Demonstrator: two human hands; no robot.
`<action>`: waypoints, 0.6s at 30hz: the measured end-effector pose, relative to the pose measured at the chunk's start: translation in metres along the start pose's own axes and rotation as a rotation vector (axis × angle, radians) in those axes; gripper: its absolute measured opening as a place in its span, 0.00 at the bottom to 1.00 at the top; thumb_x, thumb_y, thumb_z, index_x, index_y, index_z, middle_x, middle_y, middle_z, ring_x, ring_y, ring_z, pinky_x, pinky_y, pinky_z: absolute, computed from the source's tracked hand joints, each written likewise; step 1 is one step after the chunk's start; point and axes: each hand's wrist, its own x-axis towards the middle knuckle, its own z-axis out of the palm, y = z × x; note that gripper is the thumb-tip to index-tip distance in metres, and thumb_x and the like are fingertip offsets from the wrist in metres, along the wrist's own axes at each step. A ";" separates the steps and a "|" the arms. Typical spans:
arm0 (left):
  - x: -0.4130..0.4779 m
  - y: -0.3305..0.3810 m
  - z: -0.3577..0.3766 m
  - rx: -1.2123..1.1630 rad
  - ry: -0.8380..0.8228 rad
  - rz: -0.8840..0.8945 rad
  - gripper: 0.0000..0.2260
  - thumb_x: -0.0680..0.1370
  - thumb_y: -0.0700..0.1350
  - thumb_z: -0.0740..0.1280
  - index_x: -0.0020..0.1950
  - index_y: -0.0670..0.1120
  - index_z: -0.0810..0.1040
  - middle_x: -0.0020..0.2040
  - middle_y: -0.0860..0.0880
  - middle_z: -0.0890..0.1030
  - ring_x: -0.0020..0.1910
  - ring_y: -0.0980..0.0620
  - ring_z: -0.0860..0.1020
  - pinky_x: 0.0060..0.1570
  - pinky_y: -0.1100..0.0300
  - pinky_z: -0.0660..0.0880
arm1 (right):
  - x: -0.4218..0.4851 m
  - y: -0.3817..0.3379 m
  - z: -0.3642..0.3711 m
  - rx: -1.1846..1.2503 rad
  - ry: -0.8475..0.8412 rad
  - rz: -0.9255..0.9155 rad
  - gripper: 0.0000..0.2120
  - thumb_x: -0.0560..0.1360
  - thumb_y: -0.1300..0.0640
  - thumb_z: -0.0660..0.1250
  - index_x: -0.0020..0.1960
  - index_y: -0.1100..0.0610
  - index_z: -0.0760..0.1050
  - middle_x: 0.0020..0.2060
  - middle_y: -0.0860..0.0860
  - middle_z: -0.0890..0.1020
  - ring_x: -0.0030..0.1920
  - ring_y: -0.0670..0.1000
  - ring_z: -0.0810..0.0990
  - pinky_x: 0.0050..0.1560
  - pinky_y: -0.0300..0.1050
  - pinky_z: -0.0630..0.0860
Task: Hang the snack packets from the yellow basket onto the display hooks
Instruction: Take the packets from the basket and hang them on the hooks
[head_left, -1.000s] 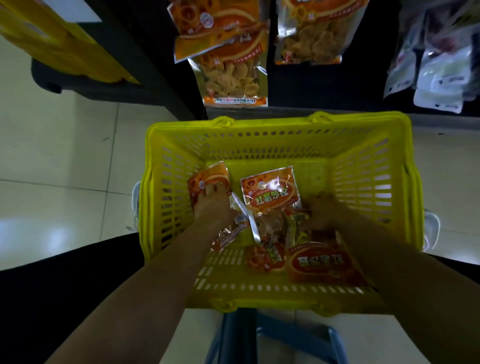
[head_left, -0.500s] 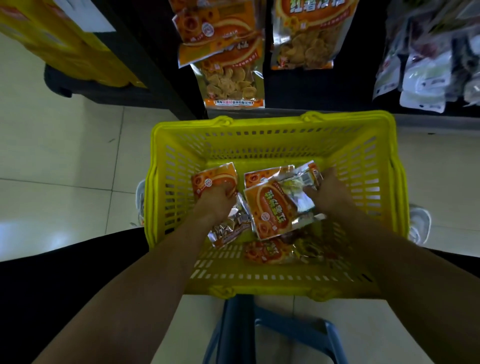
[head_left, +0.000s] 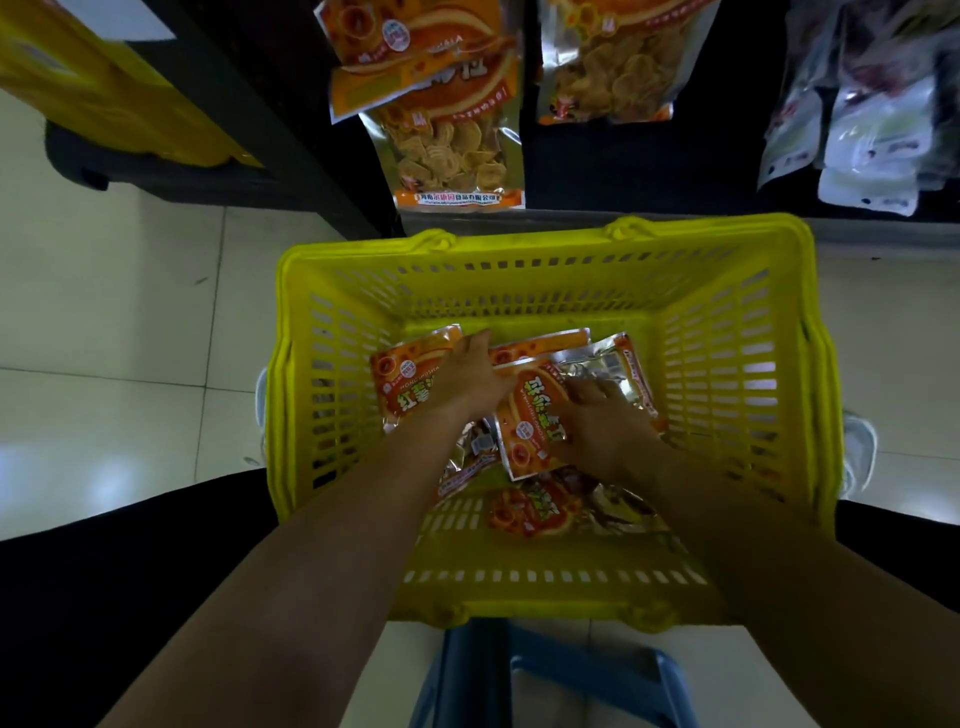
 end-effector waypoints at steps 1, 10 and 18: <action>0.004 0.000 0.003 0.007 -0.009 -0.012 0.38 0.76 0.57 0.71 0.81 0.51 0.56 0.79 0.45 0.60 0.77 0.40 0.61 0.72 0.42 0.66 | 0.001 -0.005 0.003 0.033 -0.002 0.032 0.39 0.69 0.28 0.57 0.77 0.40 0.58 0.77 0.54 0.58 0.76 0.63 0.54 0.71 0.68 0.62; 0.011 -0.009 0.014 0.064 0.072 0.068 0.20 0.80 0.60 0.64 0.61 0.46 0.80 0.60 0.45 0.81 0.59 0.43 0.79 0.50 0.56 0.73 | 0.001 -0.022 0.008 0.089 0.005 0.150 0.44 0.71 0.30 0.62 0.80 0.45 0.49 0.78 0.57 0.50 0.77 0.66 0.47 0.73 0.68 0.54; -0.033 0.020 -0.021 -0.100 0.082 0.072 0.15 0.77 0.54 0.71 0.58 0.46 0.81 0.56 0.45 0.83 0.51 0.47 0.82 0.48 0.54 0.78 | -0.019 -0.041 -0.027 0.338 0.152 0.130 0.41 0.71 0.26 0.58 0.78 0.45 0.58 0.78 0.55 0.58 0.76 0.63 0.55 0.74 0.63 0.57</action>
